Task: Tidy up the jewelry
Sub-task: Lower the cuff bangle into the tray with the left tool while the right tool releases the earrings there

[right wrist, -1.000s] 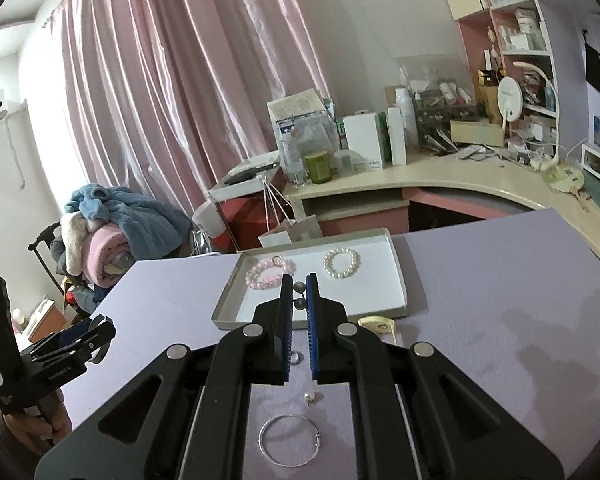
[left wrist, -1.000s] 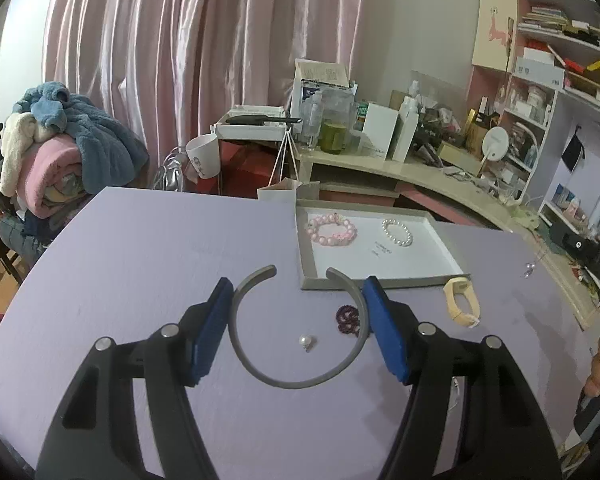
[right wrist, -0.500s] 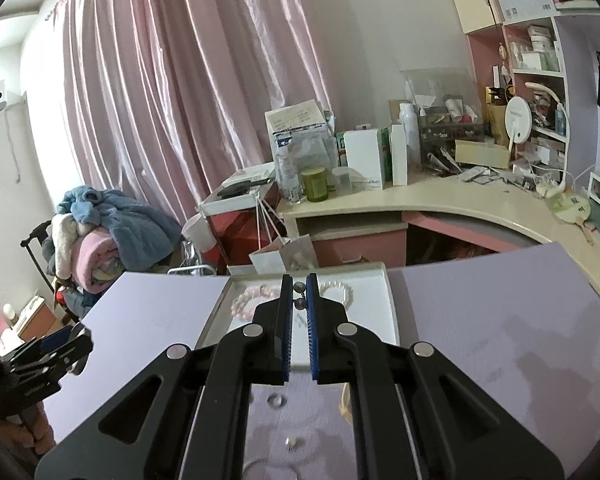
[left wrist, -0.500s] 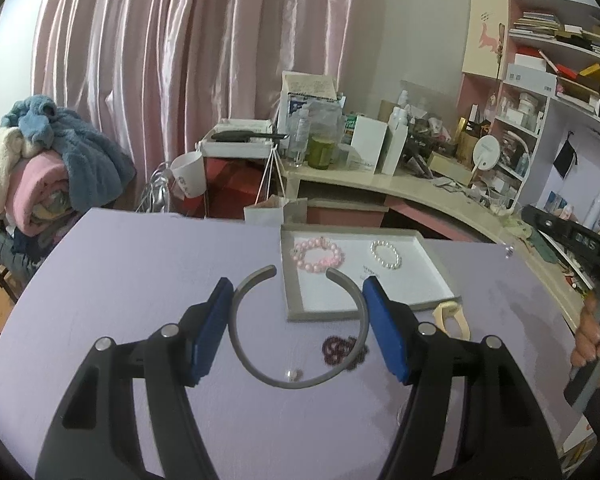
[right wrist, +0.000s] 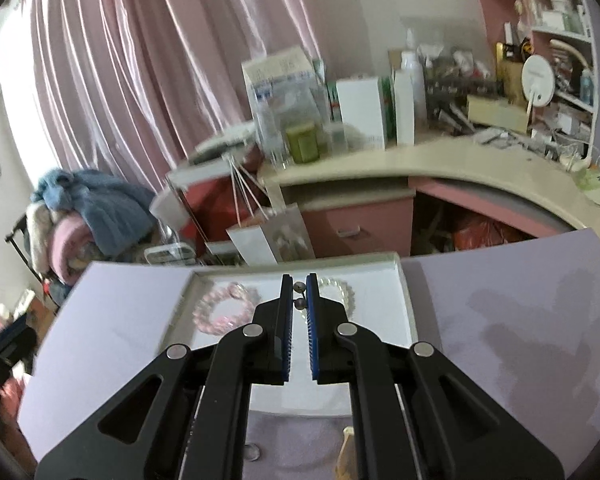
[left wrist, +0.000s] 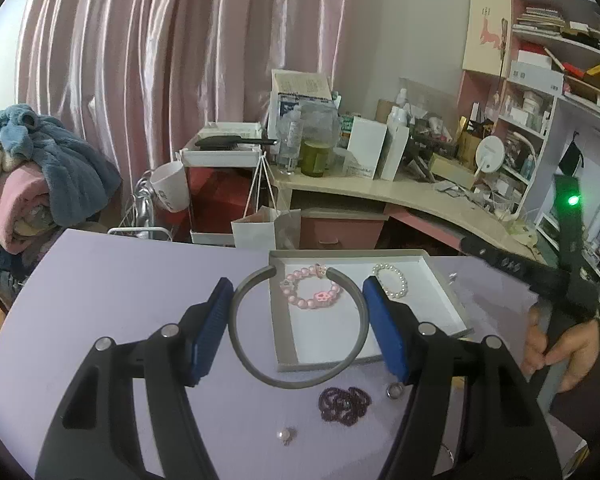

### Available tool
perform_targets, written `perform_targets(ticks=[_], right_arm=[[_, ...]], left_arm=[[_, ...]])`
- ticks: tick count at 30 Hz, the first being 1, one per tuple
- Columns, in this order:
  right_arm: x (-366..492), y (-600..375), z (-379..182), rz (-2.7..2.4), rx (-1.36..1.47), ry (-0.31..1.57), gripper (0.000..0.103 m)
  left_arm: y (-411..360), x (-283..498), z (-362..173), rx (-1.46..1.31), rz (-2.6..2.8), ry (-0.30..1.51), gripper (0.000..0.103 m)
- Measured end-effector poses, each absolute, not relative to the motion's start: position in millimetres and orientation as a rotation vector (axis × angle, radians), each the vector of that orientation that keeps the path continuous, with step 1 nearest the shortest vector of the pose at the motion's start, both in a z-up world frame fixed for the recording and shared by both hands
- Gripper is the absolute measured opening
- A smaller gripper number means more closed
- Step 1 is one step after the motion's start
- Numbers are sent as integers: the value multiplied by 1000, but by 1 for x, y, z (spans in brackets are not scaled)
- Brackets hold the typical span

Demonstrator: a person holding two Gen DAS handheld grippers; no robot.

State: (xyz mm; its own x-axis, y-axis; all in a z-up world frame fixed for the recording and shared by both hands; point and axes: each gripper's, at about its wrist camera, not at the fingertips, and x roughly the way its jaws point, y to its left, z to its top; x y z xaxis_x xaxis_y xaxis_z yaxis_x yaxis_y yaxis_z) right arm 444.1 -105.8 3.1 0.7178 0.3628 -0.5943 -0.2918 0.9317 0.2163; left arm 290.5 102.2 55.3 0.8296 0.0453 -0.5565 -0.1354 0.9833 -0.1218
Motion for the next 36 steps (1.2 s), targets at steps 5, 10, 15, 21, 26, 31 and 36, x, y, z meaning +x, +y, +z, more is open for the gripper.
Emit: perform_targets(ticks=[5,10,15,21,26,31,36], right_arm=[[462,-100,-19,346,86,734,7],[464,-103,-27,354,82,762,34],[454,-125,-24,318,115,727,59],[449,-158,-25,246,202,726,59],[445,-164,-26,234,200,724,59],[443,-160,-33,250,198,746,59],[441,-160,-41,253,207,768,59]], left_arm=[[101,313,46,-158,77,610,66],[99,332,36,-160,62,634,66],[97,341,28,-158,51,645,66],[94,353,18,-170,31,655,66],[86,370,6,-182,9,660,66],[80,395,-25,-211,-1,728,66],[79,410,-48,-201,14,776,66]])
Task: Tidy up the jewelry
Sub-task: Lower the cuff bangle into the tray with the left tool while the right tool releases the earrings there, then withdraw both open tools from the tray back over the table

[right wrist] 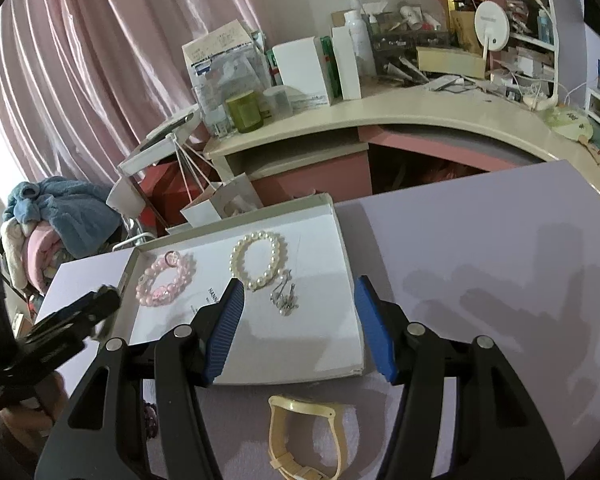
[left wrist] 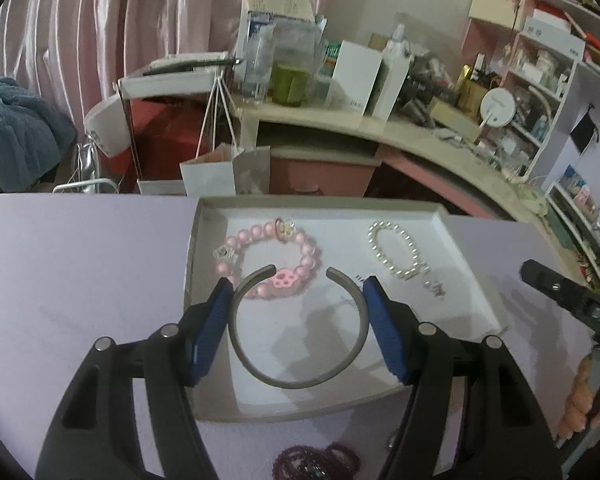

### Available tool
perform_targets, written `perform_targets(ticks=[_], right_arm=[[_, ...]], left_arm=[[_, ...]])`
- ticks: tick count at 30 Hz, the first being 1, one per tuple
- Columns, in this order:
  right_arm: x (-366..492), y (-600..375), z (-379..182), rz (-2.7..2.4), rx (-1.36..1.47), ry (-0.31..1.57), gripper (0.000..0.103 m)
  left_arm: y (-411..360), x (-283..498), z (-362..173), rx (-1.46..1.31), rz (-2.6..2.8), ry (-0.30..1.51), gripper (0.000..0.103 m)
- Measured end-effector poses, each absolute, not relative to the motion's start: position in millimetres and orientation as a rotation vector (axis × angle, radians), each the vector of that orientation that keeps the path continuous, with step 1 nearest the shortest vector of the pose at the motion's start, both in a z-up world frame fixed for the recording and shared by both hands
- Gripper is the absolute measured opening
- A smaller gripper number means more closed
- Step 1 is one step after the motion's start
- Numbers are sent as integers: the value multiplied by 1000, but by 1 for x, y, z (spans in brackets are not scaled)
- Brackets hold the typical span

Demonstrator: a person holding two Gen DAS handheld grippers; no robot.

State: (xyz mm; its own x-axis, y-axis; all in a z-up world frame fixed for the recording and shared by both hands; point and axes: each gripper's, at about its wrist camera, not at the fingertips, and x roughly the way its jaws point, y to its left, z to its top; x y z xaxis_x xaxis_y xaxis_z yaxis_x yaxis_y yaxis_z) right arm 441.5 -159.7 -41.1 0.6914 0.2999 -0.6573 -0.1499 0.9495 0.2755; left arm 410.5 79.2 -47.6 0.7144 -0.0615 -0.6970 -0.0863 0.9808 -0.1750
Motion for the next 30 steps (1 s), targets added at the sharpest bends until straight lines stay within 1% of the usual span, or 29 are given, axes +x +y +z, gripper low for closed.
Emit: perform_targets(ticks=[9,11,12,13,16,23,30], right_arm=[[441,-153,-48,265,211,790,59],[440,-153,-47,266,210,786,59],[438,-153,-46,264,210,782,59],[437,-154,-45,263,211,779,59],[431,-155,-42,258,214,769,59],[403,-160,-30,263,205,740,59],[362,-161,-27,285,210,737,59]], left_arm=[[81,424,-60,-193,22,803,67],[81,424,-59,-194,18,796,70],[82,423,-57,-194,18,785,76],[83,422,-55,-193,23,774,78],[89,410,-47,-208,31,748,78],[117,350,-21,-263,105,674,81],[145,261,-4,-301,250,626,84]])
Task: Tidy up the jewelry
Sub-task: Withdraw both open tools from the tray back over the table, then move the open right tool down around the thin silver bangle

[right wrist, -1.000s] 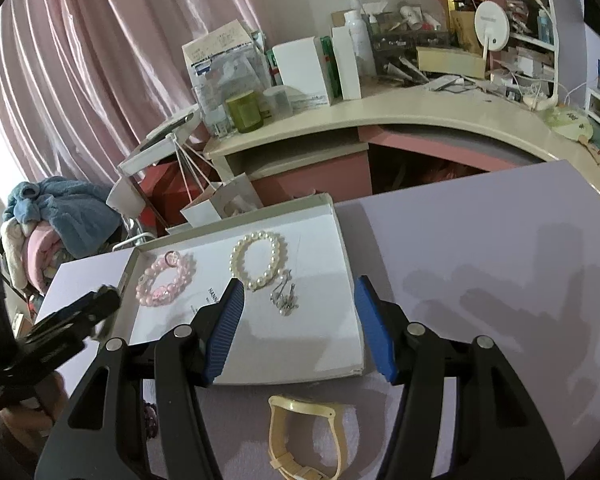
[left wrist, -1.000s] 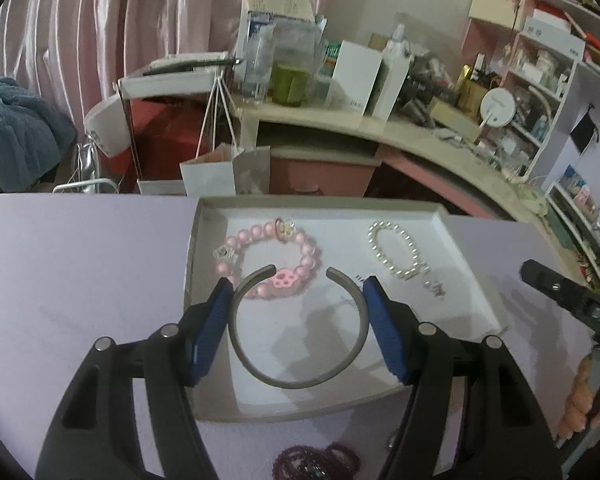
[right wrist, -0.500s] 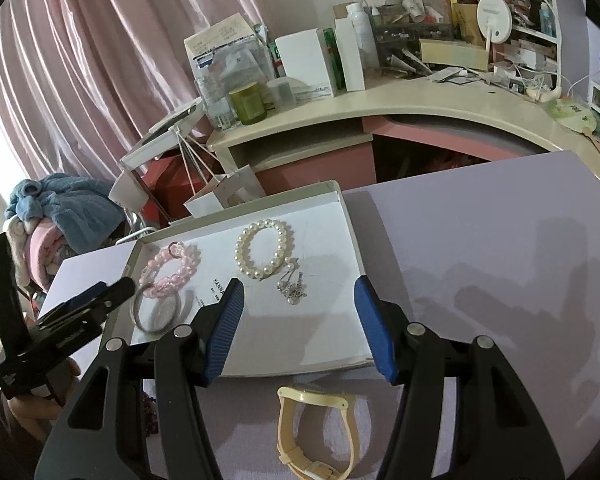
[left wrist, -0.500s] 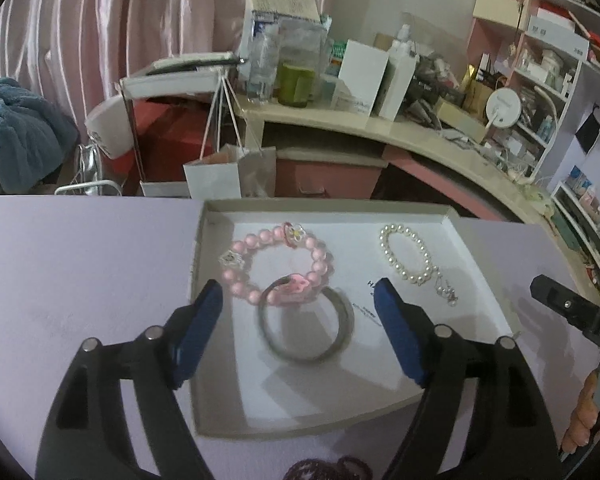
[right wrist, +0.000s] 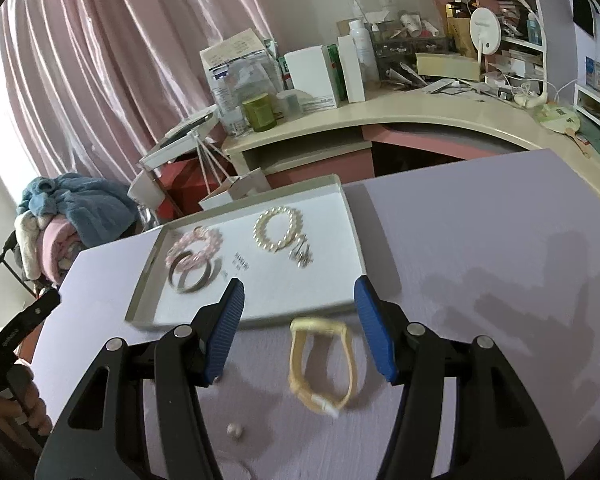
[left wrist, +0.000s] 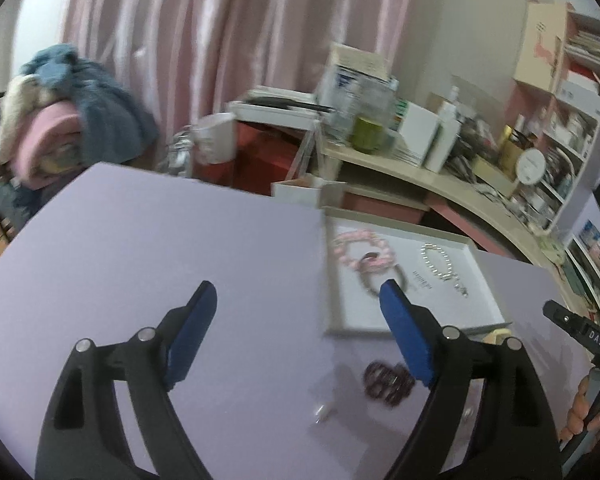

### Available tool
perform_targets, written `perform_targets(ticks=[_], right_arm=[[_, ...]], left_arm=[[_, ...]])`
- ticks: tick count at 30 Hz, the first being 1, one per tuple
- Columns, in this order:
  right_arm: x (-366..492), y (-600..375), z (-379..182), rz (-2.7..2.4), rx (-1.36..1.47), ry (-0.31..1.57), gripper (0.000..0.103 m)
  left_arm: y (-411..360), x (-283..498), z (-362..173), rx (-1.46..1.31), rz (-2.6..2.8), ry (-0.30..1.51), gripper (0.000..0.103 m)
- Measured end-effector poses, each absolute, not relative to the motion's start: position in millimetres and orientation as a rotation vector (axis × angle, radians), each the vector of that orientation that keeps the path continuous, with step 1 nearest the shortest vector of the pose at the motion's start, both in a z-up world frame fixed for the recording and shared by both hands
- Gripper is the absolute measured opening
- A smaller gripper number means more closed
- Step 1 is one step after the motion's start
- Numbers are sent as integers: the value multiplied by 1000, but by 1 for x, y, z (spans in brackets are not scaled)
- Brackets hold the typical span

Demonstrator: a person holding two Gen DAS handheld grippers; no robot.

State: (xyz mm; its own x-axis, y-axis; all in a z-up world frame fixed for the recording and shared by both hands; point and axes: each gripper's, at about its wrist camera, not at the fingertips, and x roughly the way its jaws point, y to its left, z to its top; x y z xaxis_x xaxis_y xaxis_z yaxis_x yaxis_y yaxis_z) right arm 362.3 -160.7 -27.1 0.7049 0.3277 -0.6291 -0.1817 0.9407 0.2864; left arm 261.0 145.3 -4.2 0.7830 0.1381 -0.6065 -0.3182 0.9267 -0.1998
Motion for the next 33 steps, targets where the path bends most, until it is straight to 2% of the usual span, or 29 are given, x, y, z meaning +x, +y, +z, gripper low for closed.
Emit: perform_targets(ticks=[7,12,16,18,20,23,33], right_arm=[[319,-151,-33,314,169,747,59],[291,-140,-54,350,123,796,53],[269,-129,-76,391,68,852,53],[259,-123,-83,411,47,862,56],[250,-112,-88,416,-1,854,73],[245,-101,-95,432,-51,858,82],[253,-73,-113,403,-179,900,87]], left_arm=[[145,198,-9,-324,321,629,84],[129,174,-15,-327,310,650,84],[114,166,-19,-309,286,661,84],[109,161,-20,-302,276,665,84],[107,156,-19,-299,274,663,84],[108,151,-19,-301,283,657,84],[124,139,-18,-324,325,649,84]])
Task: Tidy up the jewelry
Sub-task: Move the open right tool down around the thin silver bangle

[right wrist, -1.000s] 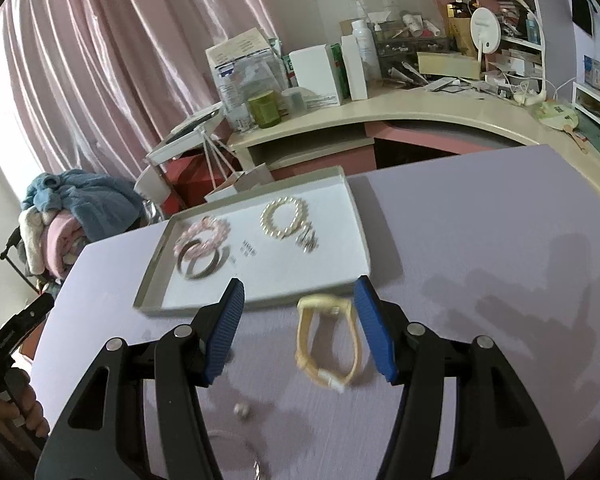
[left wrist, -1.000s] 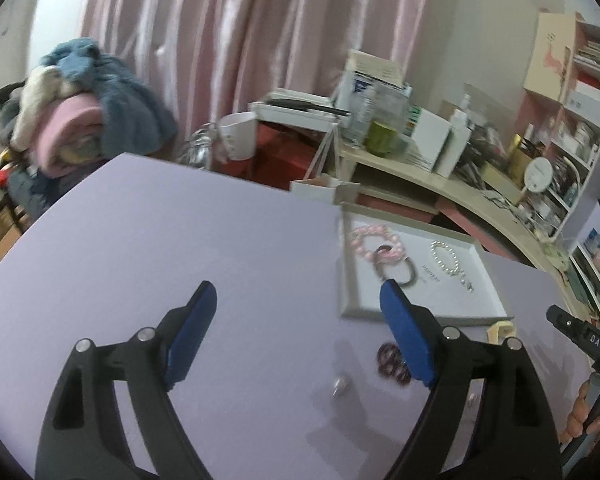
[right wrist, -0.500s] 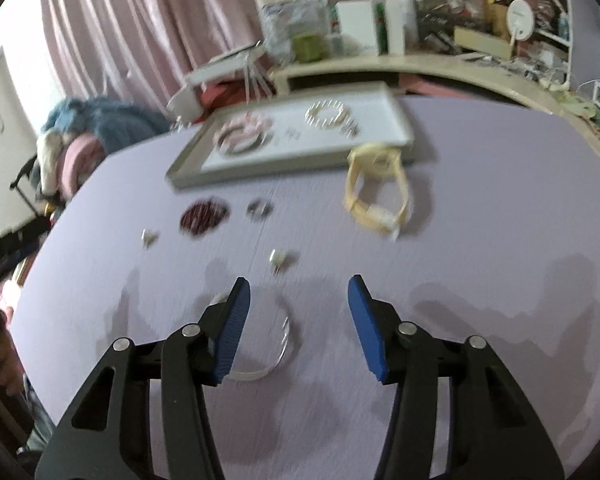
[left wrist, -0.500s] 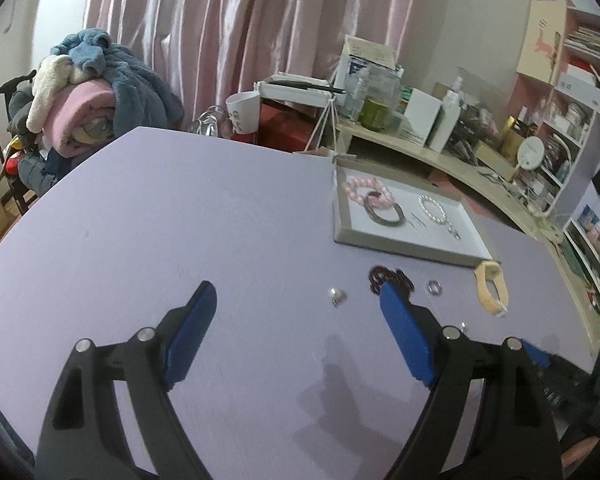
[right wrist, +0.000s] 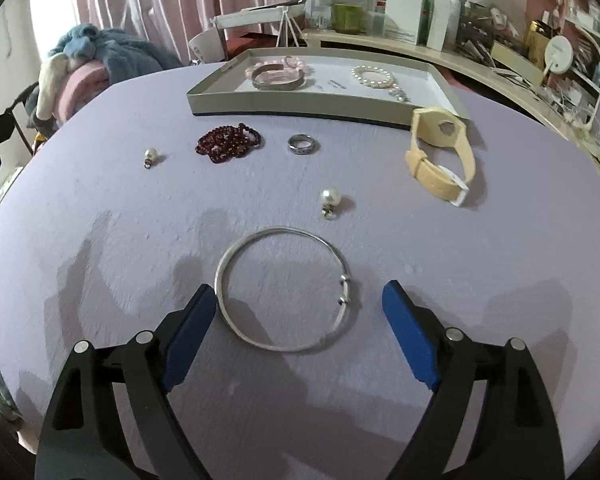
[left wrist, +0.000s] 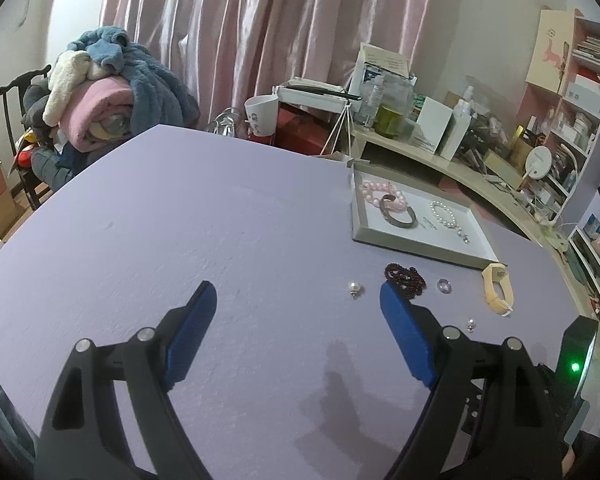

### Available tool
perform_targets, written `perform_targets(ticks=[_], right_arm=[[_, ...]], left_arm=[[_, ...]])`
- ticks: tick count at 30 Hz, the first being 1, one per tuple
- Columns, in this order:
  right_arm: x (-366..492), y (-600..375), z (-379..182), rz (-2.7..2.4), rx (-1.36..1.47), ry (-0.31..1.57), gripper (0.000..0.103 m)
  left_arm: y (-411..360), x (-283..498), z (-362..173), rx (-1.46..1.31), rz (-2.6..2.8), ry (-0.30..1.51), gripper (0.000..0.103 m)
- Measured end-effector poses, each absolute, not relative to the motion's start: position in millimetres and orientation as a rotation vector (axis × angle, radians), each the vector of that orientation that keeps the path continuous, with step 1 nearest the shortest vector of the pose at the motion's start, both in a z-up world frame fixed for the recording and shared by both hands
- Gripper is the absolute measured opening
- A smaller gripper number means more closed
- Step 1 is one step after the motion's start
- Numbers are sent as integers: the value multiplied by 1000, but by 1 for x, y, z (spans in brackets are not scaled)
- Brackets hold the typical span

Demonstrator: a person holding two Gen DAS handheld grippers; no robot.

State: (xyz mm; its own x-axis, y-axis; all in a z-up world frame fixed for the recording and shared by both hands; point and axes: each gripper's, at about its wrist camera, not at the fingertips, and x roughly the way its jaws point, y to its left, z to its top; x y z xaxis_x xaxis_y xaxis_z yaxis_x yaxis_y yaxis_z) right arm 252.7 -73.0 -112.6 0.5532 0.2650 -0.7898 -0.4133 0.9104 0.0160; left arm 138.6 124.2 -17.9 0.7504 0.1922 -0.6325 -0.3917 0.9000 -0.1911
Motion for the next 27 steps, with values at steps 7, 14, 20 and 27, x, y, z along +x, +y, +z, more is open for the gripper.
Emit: perform_targets(ticks=[7,14,20,27], right_arm=[[253,-65,-112,436,-208,886,73],[253,-76,-109,429,-159,901,72],[255,-79,-110,413,-171,898,73],[258,-70,-112,427,-212,892,81]], left_arm=[[124,144,-21,-319,314,662,84],[123,160,-29,-311,285,692,84],[117,177,-39,-300,256,733,84],[111,189,-43,-282,225,751,84]])
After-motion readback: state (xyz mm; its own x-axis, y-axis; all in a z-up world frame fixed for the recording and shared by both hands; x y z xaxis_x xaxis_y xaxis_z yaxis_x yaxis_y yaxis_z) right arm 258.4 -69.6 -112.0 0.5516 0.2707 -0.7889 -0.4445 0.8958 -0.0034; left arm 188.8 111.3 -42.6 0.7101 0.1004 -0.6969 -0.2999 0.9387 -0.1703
